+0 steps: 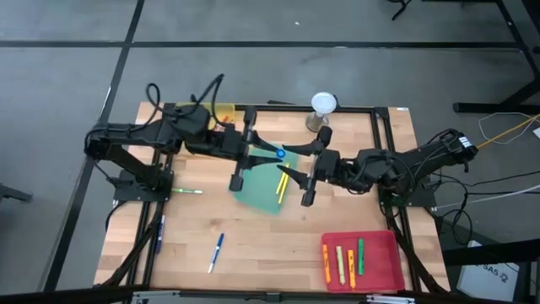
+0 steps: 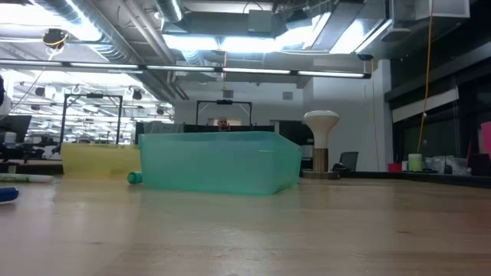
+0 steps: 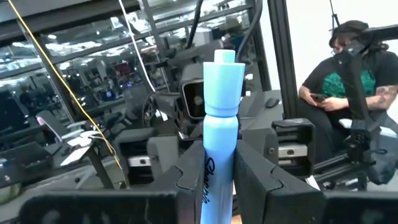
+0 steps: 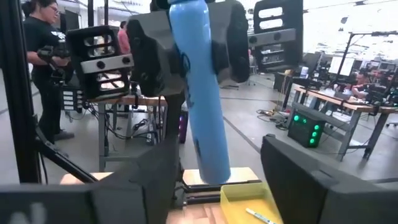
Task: Pick & Place Markers
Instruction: Put the blue highlighter pen into the pink bin
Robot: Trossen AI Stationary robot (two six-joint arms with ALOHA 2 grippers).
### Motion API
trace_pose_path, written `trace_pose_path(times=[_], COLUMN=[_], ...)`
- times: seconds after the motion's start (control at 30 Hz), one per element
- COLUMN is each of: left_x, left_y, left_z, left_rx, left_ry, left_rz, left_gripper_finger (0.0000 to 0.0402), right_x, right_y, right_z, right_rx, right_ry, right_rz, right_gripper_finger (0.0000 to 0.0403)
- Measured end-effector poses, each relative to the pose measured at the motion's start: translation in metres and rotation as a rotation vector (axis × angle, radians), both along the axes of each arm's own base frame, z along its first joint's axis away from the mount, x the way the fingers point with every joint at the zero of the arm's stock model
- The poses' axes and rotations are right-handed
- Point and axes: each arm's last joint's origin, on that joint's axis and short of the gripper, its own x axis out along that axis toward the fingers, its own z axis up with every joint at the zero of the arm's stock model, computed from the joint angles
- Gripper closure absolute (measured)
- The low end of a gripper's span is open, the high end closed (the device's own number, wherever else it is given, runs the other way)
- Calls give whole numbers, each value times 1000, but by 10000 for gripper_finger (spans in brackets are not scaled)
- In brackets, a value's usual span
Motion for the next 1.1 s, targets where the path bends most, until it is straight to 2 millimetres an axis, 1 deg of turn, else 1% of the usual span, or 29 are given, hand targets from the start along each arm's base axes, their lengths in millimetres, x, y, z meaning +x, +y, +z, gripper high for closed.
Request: trace_pose_path(times=[0.13,0.23,0.37,0.53,0.63,0.7,1.0,1.03,1.1], left_x=[10,17,24,29,28,28,28,28,28], left_y=[1,3,3,4,4,3,3,3,3], left_z=[-7,-12,-14,-18,-17,-17,-17,-17,-17], left_rx=[-7,-11,-15,-31,-34,-33,-49,-51,-49], left_ry=[23,37,21,33,28,30,32,34,33], left_rz=[7,17,19,18,11,9,5,3,6], left_gripper_finger=[347,347,347,347,347,347,347,347,345], right_x=[0,1,1,1,1,1,1,1,1], right_y=[0,1,1,1,1,1,1,1,1], right_z=[-1,-3,-4,-4,-5,-5,-5,-5,-5], right_rx=[-5,-16,-21,-24,-24,-24,-28,-31,-37], right_ry=[9,31,44,45,46,46,48,50,51], right_rz=[18,27,26,25,25,25,21,18,19], right_gripper_finger=[154,143,143,159,178,198,328,337,338])
